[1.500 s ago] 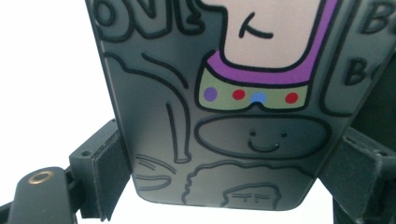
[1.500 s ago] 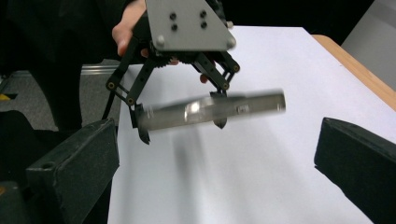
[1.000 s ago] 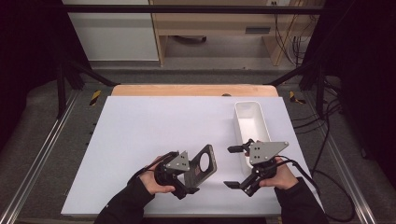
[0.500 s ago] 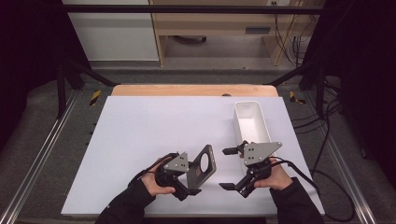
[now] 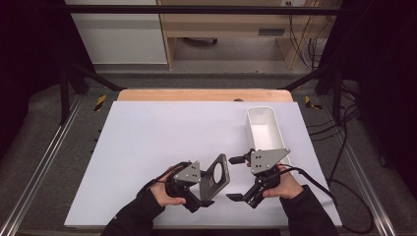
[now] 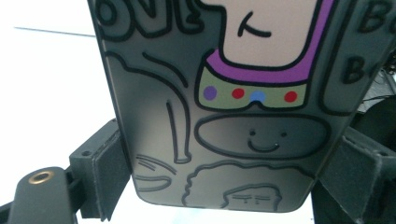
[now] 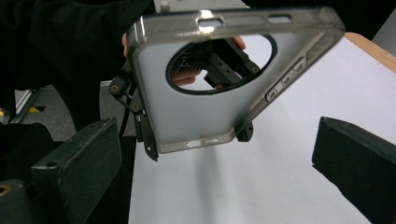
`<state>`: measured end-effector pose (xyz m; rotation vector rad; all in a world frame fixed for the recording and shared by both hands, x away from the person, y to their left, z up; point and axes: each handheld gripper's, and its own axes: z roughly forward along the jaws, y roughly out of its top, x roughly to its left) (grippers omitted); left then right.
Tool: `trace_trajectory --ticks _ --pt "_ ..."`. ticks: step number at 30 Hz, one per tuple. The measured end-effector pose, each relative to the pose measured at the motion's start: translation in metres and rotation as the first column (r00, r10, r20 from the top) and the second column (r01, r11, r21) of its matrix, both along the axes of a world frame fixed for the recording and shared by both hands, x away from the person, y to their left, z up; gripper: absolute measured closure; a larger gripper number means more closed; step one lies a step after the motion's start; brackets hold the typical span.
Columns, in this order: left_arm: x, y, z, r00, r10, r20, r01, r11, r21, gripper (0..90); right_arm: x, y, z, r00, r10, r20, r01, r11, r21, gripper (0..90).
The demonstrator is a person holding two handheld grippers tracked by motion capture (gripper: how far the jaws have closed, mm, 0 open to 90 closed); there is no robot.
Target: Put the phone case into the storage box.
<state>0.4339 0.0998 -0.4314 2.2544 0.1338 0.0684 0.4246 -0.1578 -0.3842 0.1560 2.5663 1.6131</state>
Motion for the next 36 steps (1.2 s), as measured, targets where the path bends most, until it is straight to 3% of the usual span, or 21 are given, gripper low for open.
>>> trace_trajectory --ticks 15,25,36 --pt "-0.004 -0.010 -0.004 0.9979 -0.064 -0.015 0.064 0.9977 0.024 11.6 0.000 0.008 -0.004 0.9993 0.038 0.001 -0.038 0.999 0.000 3.7" --pt "-0.007 -0.014 -0.006 0.9926 -0.118 -0.030 0.119 0.9925 0.030 11.6 -0.003 0.010 -0.007 0.9964 0.085 0.001 -0.085 0.996 -0.001 6.3" --pt "-0.008 -0.015 -0.007 0.9910 -0.131 -0.026 0.132 0.9906 0.035 11.6 -0.004 0.011 -0.009 0.9929 0.118 -0.016 -0.118 0.993 -0.005 11.1"
